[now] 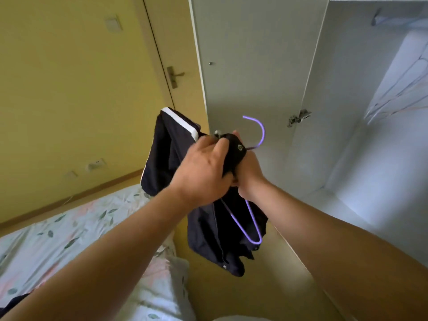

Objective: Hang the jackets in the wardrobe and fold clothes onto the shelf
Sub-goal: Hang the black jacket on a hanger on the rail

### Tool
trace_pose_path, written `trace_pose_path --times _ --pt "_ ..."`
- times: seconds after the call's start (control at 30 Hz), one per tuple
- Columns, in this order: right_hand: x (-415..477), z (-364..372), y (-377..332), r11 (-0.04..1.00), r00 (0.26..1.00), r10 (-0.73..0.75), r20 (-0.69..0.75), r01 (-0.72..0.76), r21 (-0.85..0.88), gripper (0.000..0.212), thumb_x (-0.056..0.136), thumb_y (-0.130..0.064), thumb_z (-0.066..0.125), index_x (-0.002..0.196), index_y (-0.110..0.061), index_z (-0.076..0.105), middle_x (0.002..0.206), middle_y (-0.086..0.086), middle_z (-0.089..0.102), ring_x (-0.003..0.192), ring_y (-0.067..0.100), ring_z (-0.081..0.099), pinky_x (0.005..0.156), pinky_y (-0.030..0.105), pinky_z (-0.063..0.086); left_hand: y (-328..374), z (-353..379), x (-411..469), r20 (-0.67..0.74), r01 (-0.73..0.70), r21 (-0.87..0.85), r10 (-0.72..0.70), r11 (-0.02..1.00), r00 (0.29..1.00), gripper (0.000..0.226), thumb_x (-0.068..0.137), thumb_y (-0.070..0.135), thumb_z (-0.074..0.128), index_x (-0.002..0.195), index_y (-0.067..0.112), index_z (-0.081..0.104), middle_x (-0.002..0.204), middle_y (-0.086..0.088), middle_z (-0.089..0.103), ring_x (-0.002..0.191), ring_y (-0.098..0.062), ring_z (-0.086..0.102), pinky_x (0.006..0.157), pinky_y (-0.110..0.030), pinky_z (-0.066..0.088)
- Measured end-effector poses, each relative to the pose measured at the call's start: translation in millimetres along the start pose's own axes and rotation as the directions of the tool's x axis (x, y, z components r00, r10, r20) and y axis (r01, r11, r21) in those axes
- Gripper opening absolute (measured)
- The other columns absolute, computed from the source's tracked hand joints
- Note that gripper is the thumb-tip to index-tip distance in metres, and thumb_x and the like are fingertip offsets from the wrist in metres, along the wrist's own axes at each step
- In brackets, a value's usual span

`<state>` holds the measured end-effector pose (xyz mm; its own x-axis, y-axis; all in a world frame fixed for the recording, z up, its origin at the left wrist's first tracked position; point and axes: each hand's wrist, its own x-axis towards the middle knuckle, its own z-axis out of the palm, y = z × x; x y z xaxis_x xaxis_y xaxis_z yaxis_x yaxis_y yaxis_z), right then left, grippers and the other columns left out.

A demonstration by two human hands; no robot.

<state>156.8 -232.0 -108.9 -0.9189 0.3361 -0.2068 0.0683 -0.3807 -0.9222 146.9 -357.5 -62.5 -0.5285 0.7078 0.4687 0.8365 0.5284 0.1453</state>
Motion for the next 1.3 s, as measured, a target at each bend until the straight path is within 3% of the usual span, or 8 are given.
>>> trace_pose_path --times 0.2,0.37,0.47,0.7,0.83,0.97,1.13,1.3 --pt "-11.7 3.3 -30.8 0.985 0.999 -0.027 0.018 0.030 -0.168 0.059 0.089 -0.063 0.059 0.046 -0.023 0.049 0.050 -0.004 0.037 0.040 0.014 0.033 0.043 0.022 0.023 -20.7 4.9 0.4 -0.246 0.008 0.122 0.022 0.993 0.969 0.042 0.098 0.045 0.057 0.099 0.003 0.054 0.085 -0.007 0.058 0.080 -0.031 0.051 0.081 -0.043 0.043" --pt "-19.1 -3.8 -22.2 0.997 0.980 -0.070 0.189 0.074 -0.015 0.027 0.086 -0.039 0.049 0.069 -0.018 0.049 0.052 0.002 0.046 0.044 0.017 0.037 0.046 0.027 0.019 -37.5 10.6 8.5 -0.108 -0.037 -0.024 0.034 0.999 0.994 0.061 0.099 0.061 0.041 0.116 0.004 0.057 0.078 -0.005 0.063 0.072 -0.034 0.059 0.070 -0.040 0.043" --pt "-17.9 -18.3 -24.5 1.000 0.964 0.020 0.267 -0.018 -0.009 0.036 0.082 -0.033 0.035 0.088 -0.008 0.060 0.067 0.012 0.063 0.059 0.023 0.054 0.056 0.033 0.032 -48.0 10.5 12.2 -0.143 -0.083 -0.025 0.078 0.996 0.987 0.049 0.095 0.061 0.052 0.092 0.013 0.060 0.063 0.002 0.052 0.056 -0.028 0.052 0.057 -0.029 0.029" --pt "1.4 -83.3 7.7 0.749 0.913 0.405 0.050 -0.300 -0.591 0.043 0.083 0.015 0.045 0.116 -0.010 0.057 0.099 0.016 0.066 0.082 0.027 0.067 0.064 0.032 0.051 -41.2 4.2 31.0 -0.142 -0.173 -0.021 0.168 0.985 0.975 0.041 0.089 0.034 0.069 0.074 0.029 0.032 0.059 0.013 0.026 0.054 -0.020 0.029 0.064 -0.031 0.028" --pt "0.1 -103.8 55.7 0.340 0.673 0.730 -0.116 -0.506 -0.793 0.027 0.086 -0.001 0.070 0.110 -0.007 0.058 0.113 0.018 0.059 0.091 0.031 0.062 0.084 0.039 0.052 -35.7 -0.5 30.0 -0.193 -0.166 0.023 0.167 0.986 0.967 0.021 0.091 0.030 0.062 0.080 0.022 0.046 0.066 0.011 0.035 0.059 -0.018 0.034 0.070 -0.040 0.042" --pt "-11.4 -104.4 102.8 0.227 0.492 0.866 -0.092 -0.549 -0.804 0.102 0.085 -0.036 0.080 0.157 -0.001 0.017 0.162 0.025 0.021 0.145 0.038 0.035 0.118 0.049 0.034 -37.5 -3.7 21.2 -0.251 -0.135 0.077 0.151 0.988 0.956 0.015 0.092 0.025 0.060 0.086 0.013 0.052 0.070 0.009 0.037 0.061 -0.021 0.039 0.069 -0.038 0.038" --pt "-15.2 -87.5 139.3 0.436 0.740 0.660 -0.129 -0.517 -0.736 0.085 0.094 -0.041 0.068 0.158 -0.011 0.020 0.155 0.017 0.040 0.135 0.033 0.050 0.111 0.048 0.044 -47.8 -10.6 4.6 -0.285 -0.080 0.088 0.102 0.993 0.953 0.018 0.094 0.022 0.058 0.085 0.018 0.043 0.071 0.009 0.036 0.063 -0.019 0.035 0.069 -0.035 0.032" --pt "-10.2 -71.5 139.7 0.293 0.677 0.724 -0.134 -0.477 -0.829 0.102 0.085 -0.054 0.074 0.157 -0.006 0.021 0.159 0.017 0.034 0.136 0.034 0.049 0.108 0.046 0.046 -60.9 -30.0 -6.2 -0.344 0.044 0.024 -0.033 0.999 0.938 0.027 0.094 0.021 0.056 0.084 0.022 0.031 0.068 0.007 0.035 0.061 -0.019 0.030 0.068 -0.036 0.034"
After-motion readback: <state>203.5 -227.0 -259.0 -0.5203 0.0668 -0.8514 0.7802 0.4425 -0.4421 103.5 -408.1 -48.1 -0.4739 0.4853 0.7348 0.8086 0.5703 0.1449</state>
